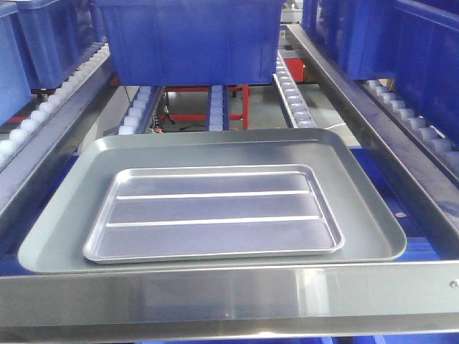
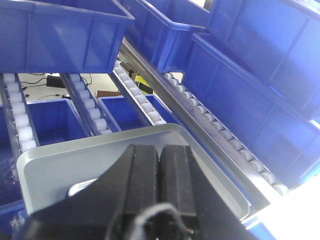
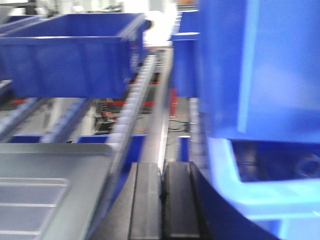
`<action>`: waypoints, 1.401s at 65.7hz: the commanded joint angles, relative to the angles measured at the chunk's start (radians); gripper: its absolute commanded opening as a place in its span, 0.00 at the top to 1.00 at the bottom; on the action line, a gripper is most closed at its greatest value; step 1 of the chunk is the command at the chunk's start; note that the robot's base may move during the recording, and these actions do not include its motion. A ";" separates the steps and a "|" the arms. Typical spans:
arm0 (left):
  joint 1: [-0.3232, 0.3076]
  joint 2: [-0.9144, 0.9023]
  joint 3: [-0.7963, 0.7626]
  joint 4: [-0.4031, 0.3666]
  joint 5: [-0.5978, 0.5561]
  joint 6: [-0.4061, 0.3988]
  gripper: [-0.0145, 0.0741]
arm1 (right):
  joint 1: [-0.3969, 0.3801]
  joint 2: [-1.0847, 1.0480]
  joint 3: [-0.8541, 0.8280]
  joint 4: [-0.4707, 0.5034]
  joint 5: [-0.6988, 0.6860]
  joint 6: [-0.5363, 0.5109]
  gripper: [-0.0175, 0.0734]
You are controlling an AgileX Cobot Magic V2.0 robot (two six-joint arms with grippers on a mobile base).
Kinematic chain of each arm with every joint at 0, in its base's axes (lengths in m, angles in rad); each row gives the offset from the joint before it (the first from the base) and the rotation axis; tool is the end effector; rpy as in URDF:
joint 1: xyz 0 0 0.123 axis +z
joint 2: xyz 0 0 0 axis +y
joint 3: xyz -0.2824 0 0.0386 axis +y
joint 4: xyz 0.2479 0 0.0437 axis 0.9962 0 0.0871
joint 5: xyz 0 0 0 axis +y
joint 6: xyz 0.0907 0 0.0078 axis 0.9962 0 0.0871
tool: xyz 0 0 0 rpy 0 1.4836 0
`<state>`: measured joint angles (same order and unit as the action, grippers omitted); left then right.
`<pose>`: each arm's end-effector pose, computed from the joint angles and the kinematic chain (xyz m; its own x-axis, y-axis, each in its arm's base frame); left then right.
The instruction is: Grab silver tray and stack on right shelf
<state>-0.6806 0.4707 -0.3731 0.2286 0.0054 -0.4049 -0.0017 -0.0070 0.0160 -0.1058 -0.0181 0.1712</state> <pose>0.0839 -0.0677 0.3033 -0.1222 -0.1267 -0.9844 0.6164 0.7676 -0.1754 0.0562 0.0001 0.2097 0.0958 0.0652 -0.9933 -0.0065 0.9979 0.0649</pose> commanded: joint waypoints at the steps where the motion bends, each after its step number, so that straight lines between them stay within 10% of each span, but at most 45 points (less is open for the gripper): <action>1: -0.005 0.008 -0.028 0.003 -0.086 0.002 0.95 | -0.019 -0.022 0.005 0.002 -0.128 -0.012 0.74; 64: 0.000 0.006 -0.023 0.022 -0.062 0.007 0.95 | 0.027 -0.022 0.014 0.002 -0.119 -0.012 0.74; 81: 0.279 -0.126 0.080 -0.167 -0.064 0.405 0.95 | 0.026 -0.022 0.014 0.002 -0.119 -0.012 0.74; 92: 0.449 -0.288 0.229 -0.219 -0.068 0.405 0.95 | 0.026 -0.022 0.014 0.002 -0.119 -0.012 0.74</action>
<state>-0.2851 0.2333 -0.1612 0.0416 0.0196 -0.0144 0.0259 -0.0108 0.0311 -0.1037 -0.0437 0.1696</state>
